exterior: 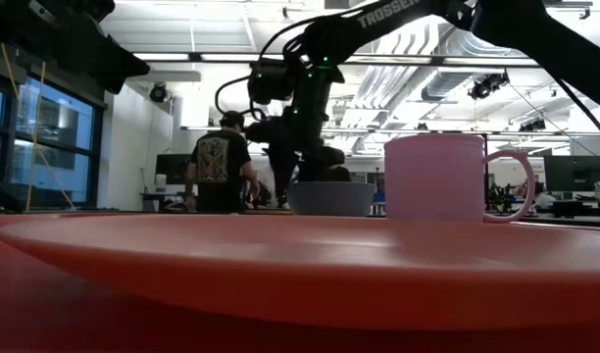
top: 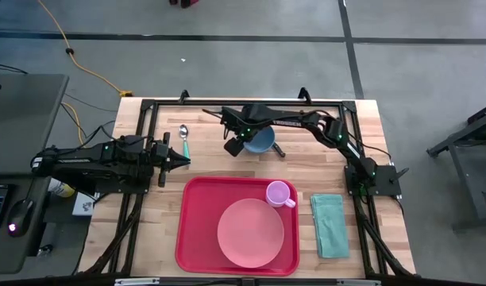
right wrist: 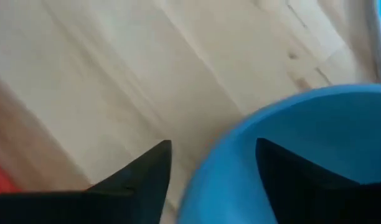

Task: Set up tray
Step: Put the blue bowl on top of the pink plate

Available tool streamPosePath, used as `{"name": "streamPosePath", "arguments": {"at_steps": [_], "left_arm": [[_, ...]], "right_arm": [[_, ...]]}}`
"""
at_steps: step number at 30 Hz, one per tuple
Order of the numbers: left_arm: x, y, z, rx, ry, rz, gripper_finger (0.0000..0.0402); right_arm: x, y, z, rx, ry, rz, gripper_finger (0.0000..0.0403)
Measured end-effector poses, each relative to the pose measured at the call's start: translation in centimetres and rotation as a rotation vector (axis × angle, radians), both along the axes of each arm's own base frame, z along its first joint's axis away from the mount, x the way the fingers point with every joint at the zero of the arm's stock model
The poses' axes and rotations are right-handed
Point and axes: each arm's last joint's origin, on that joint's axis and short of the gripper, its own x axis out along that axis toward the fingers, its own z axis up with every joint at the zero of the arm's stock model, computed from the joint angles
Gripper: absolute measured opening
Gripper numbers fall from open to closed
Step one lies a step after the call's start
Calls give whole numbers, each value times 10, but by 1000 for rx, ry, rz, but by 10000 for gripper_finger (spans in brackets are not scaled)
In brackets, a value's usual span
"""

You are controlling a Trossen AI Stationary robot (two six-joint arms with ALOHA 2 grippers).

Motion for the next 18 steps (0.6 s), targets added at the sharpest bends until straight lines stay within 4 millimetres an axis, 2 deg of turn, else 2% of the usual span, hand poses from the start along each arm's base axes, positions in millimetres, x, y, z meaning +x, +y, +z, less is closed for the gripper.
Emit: {"name": "streamPosePath", "arguments": {"at_steps": [4,10,18], "left_arm": [[0,0,0,0,0,0,67],[0,0,0,0,0,0,67],[0,0,0,0,0,0,67]], "right_arm": [[-1,0,3,-1,0,2,140],[-2,1,3,-5,5,21,18],[-1,2,3,35,-8,33,2]]}}
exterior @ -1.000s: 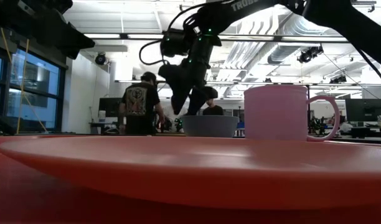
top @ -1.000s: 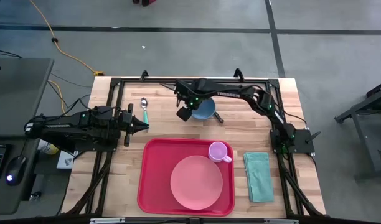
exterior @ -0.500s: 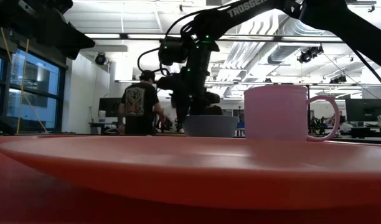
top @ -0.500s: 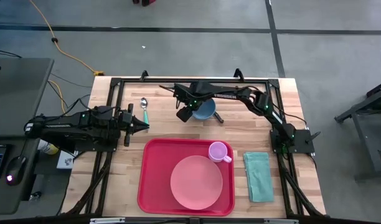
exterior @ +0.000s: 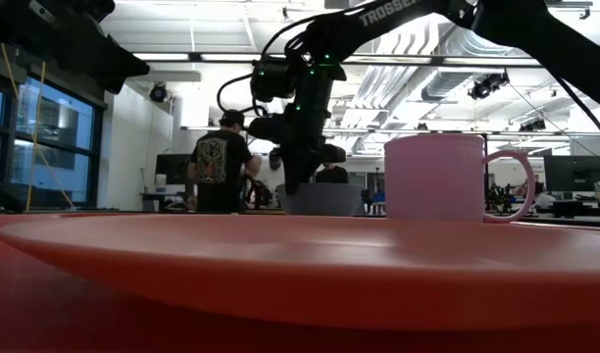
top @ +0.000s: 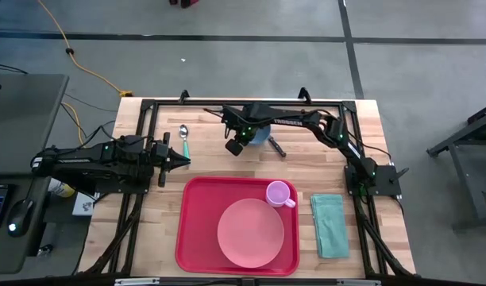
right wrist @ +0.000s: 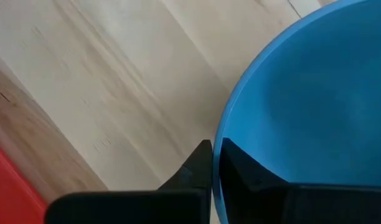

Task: Set up tray
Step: Put the blue bowl on top of the pink plate

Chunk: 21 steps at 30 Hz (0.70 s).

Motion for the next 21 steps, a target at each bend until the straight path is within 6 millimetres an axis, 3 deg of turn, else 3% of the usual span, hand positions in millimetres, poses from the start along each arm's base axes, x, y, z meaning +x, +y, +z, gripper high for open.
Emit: {"name": "streamPosePath", "arguments": {"at_steps": [6,11,21], "left_arm": [[0,0,0,0,3,0,67],[0,0,0,0,3,0,67],[0,0,0,0,2,0,67]], "right_arm": [[-1,16,9,25,1,44,1],[-5,31,28,23,-18,79,1],[-33,61,104,-57,-128,133,1]]}}
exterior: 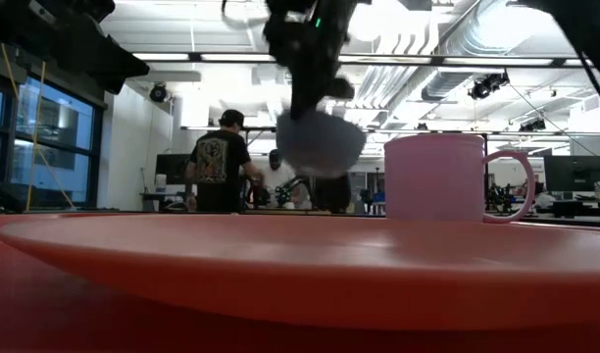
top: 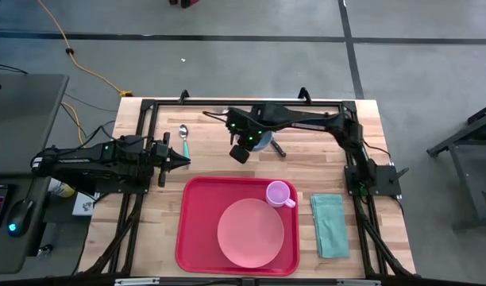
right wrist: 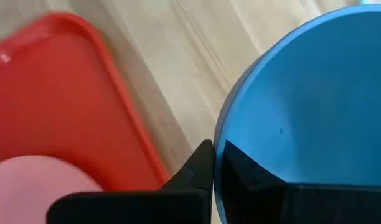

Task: Set up tray
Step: Put the blue bowl on top of the pink plate

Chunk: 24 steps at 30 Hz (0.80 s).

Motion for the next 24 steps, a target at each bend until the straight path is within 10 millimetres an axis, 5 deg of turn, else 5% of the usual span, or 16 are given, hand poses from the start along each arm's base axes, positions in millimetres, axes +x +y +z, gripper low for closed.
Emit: {"name": "streamPosePath", "arguments": {"at_steps": [12,24], "left_arm": [[0,0,0,0,-1,0,67],[0,0,0,0,1,0,67]], "right_arm": [[-63,43,102,-39,-267,25,0],[-78,122,132,95,-439,162,0]]}}
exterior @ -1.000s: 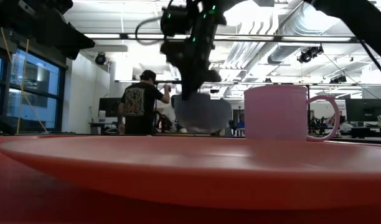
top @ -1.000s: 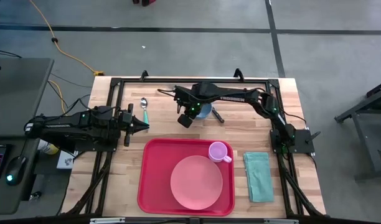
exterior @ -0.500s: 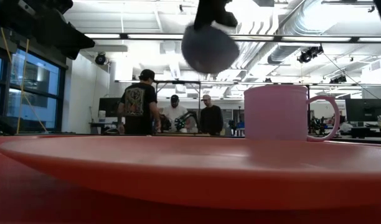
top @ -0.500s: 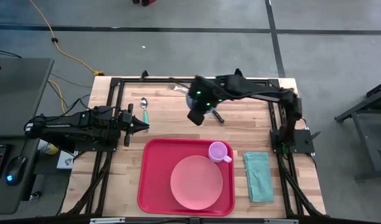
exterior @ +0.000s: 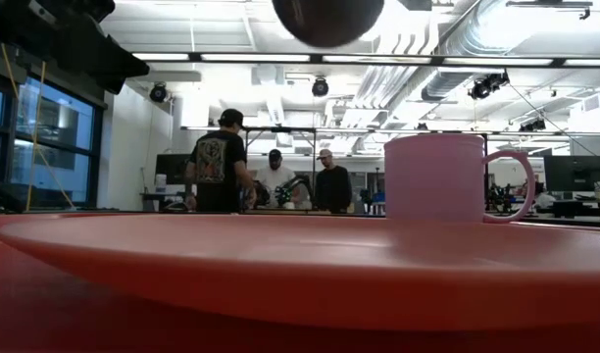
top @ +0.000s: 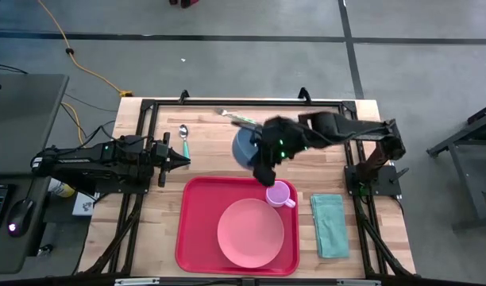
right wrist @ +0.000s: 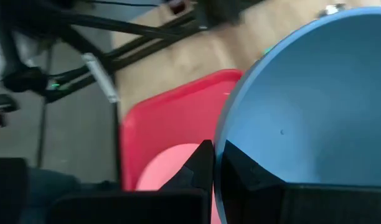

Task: Set up tray
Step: Put the blue bowl on top of the pink plate

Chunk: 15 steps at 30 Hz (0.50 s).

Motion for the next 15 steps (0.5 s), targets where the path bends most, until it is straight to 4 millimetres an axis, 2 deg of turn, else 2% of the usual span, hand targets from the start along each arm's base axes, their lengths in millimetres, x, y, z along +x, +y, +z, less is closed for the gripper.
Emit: {"name": "streamPosePath", "arguments": {"at_steps": [8,11,15], "left_arm": [[0,0,0,1,0,0,67],[0,0,0,20,1,-5,67],[0,0,0,24,1,-6,67]], "right_arm": [[-11,64,0,87,-1,72,0],[-10,83,-8,102,34,74,0],[3,106,-31,122,114,89,0]]}}
